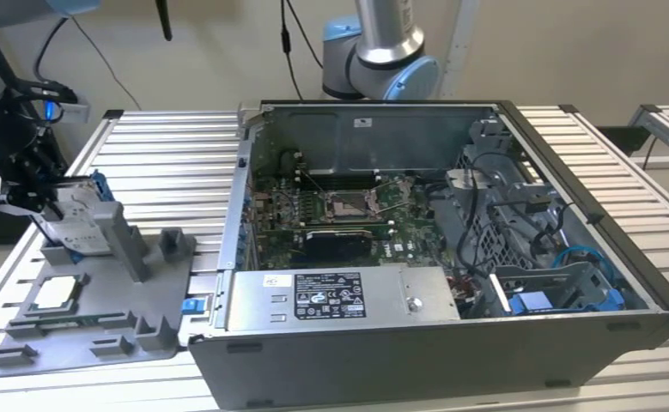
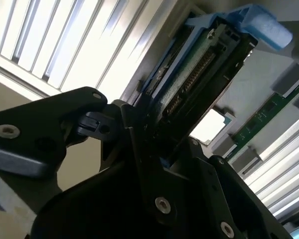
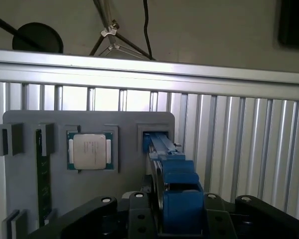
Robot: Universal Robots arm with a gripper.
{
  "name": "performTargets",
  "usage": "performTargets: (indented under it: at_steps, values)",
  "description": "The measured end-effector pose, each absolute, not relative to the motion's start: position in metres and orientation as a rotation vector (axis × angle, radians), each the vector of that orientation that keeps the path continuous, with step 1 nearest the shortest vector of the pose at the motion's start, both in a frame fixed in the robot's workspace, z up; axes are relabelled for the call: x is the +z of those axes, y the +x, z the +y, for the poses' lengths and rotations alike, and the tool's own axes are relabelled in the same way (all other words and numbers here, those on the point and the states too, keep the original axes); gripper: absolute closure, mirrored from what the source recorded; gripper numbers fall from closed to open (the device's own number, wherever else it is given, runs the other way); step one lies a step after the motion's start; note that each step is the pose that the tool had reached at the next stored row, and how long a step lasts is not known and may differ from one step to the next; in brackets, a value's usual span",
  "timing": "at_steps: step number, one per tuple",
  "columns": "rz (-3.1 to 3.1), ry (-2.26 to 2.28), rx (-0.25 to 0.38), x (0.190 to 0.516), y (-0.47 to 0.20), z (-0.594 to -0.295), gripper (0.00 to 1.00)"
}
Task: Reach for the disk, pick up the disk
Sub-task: 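Pick up the disk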
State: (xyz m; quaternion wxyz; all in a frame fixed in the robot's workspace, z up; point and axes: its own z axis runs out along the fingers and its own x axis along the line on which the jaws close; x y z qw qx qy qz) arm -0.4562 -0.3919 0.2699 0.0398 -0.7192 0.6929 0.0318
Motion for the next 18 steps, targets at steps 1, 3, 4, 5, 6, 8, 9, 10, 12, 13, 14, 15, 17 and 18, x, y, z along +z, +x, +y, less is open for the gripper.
performTargets:
  at_steps: [1, 3, 4, 5, 6, 8, 9, 10, 12, 13, 14, 15, 17, 18]
  values:
    - [2.123, -2.204, 0.097, 0.2699, -0.4561, -0.3919, 1.00]
    - [2.123, -2.204, 0.097, 0.2699, -0.4561, -0.3919, 1.00]
    - [2.123, -2.204, 0.097, 0.2699, -0.4560, -0.3919, 1.00]
    - [2.123, -2.204, 0.097, 0.2699, -0.4560, -0.3919, 1.00]
    - [2.123, -2.204, 0.097, 0.2699, -0.4560, -0.3919, 1.00]
    - [2.123, -2.204, 0.097, 0.2699, -0.4560, -0.3919, 1.00]
    - [2.124, -2.205, 0.096, 0.2699, -0.4559, -0.3919, 1.00]
    - [2.125, -2.206, 0.093, 0.2699, -0.4558, -0.3919, 1.00]
    - [2.127, -2.208, 0.091, 0.2699, -0.4559, -0.3920, 1.00]
    - [2.127, -2.208, 0.090, 0.2699, -0.4559, -0.3920, 1.00]
    - [2.127, -2.208, 0.090, 0.2699, -0.4560, -0.3920, 1.00]
    - [2.127, -2.208, 0.089, 0.2699, -0.4560, -0.3919, 1.00]
    - [2.127, -2.208, 0.089, 0.2699, -0.4560, -0.3919, 1.00]
    - [2.127, -2.208, 0.089, 0.2699, -0.4560, -0.3919, 1.00]
